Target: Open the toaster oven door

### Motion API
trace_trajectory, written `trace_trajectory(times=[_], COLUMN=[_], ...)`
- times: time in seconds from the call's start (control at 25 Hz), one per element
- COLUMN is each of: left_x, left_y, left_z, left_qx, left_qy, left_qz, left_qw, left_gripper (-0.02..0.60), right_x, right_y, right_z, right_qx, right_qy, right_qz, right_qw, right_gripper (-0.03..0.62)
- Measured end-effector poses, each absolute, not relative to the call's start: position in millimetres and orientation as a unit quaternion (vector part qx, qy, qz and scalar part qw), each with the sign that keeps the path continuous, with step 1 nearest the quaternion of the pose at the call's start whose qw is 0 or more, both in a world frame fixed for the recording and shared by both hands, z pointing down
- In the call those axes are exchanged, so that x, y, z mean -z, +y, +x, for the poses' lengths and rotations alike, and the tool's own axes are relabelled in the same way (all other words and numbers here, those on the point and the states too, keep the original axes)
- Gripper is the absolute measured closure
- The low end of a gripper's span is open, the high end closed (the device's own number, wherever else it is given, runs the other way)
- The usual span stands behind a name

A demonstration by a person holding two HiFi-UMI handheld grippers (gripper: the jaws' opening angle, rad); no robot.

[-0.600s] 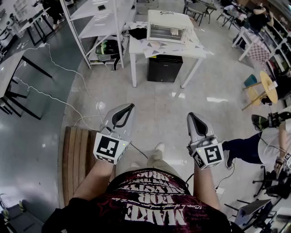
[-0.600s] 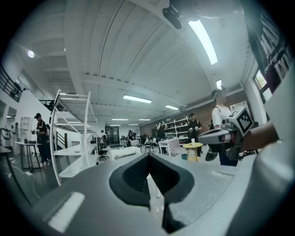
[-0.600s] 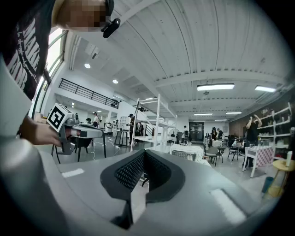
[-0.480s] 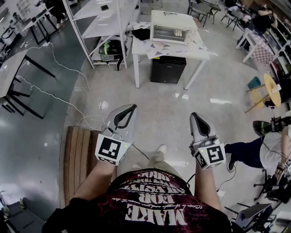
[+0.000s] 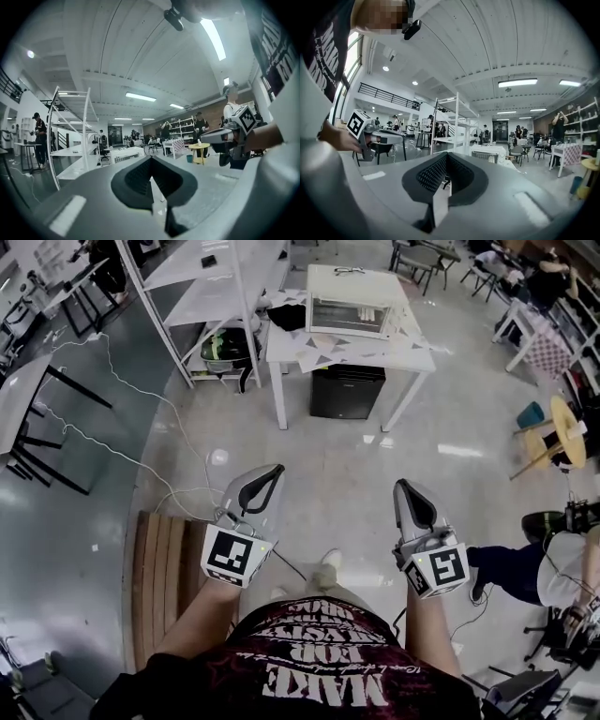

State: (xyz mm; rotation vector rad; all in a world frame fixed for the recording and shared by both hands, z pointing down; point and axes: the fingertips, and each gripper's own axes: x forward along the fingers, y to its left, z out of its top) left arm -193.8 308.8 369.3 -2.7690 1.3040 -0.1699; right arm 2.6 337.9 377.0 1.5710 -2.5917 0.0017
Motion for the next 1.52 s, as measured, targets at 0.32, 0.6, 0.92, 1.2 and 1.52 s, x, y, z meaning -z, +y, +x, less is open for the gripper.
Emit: trace_trajectory(times=[0.32,0.6,0.92,1.2,1.52], left_x=[-402,-387,-372,-363,-371], left_y=[271,238,212,210,213], left_z=[-155,-133,-115,-106,-118], left_qx=[0.081,0.079,0.075,0.062,0.059], left_qy=[0.407,0.419,0.450,0.473,0.490], left_qz=[-0.910,-0.905,-0.890,-0.879,-0.869], left_qw=[0.001,0.006,0.017,0.021,0.020], left_gripper=[0.580,0.580,0.580,0.580,0.580], right_x=[-388,-387,-372,-367,-376], right_y=[299,265,229,210,206], right_z=[38,52,78,98,85], right_qx=[-0.020,-0.023,-0.011,-0.003,-0.009], right_qy=[-0.851,-0.865,-0.877,-0.886,-0.896], right_qz=[0.522,0.499,0.480,0.463,0.442], right_qw=[0.055,0.048,0.028,0.028,0.038], right_gripper=[0.568,0.568,0.568,0.568,0.568])
